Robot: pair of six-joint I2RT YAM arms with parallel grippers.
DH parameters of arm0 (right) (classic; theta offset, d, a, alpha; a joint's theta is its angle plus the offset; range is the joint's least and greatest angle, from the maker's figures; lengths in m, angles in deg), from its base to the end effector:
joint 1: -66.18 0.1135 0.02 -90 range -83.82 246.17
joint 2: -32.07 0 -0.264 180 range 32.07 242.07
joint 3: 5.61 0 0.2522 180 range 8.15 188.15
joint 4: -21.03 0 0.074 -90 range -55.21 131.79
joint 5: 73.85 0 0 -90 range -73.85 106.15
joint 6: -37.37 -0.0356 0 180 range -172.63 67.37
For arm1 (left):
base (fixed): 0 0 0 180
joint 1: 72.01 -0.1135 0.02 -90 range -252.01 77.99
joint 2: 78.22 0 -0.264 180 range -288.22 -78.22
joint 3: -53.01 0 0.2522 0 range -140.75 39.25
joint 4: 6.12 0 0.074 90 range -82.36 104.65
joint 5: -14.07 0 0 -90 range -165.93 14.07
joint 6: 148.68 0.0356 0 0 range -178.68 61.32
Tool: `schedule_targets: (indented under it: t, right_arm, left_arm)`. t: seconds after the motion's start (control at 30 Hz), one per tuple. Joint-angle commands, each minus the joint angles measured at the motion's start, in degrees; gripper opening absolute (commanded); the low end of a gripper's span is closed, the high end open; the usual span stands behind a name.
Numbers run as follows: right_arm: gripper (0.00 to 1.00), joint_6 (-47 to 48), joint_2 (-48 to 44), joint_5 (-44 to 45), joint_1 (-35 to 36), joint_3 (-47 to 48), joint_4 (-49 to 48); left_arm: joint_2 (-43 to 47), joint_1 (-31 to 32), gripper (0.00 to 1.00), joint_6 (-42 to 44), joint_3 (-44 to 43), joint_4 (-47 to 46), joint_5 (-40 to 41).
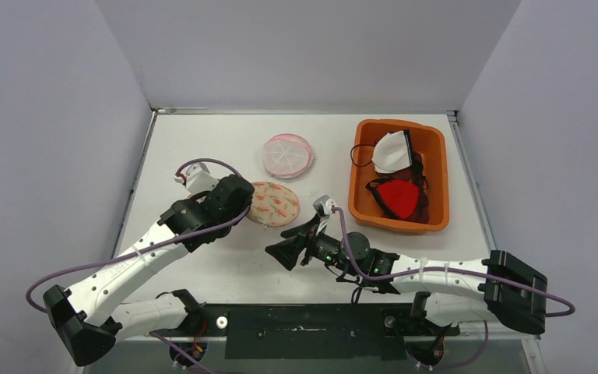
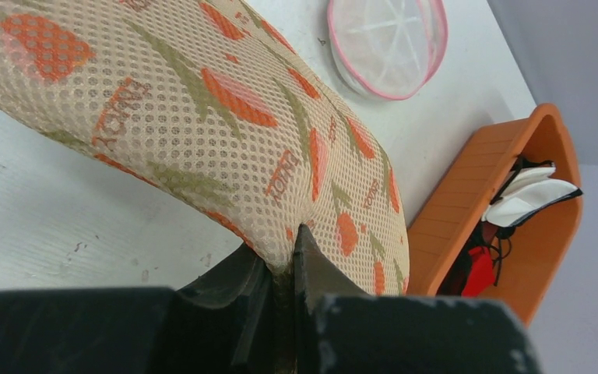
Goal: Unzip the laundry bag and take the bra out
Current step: Unzip the laundry bag at the center of the board.
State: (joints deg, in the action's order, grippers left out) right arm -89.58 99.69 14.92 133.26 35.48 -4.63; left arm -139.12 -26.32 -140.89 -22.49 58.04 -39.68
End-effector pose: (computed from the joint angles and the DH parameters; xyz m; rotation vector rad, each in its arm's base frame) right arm 0.0985 0.2349 0.2433 -0.4811 1.7148 1.3943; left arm 0.1564 -0.1300 0.3296 -0.9623 2.0510 -0.4210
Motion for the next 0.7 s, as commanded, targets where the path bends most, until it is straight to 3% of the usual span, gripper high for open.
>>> schedule_targets:
  t: [0.0, 0.67]
  right_arm:
    - [0.74, -1.27, 1.76, 2.75, -0.38, 3.35, -7.34]
    - [0.6, -4.23, 7.92, 6.13, -1.44, 7.67, -8.83]
  left_arm:
    - [-1.53, 1.39, 0.0, -2.44, -4.86, 4.46, 4.52]
    - [-3.52, 3.97, 0.0, -3.84, -7.52, 6.15, 7.0]
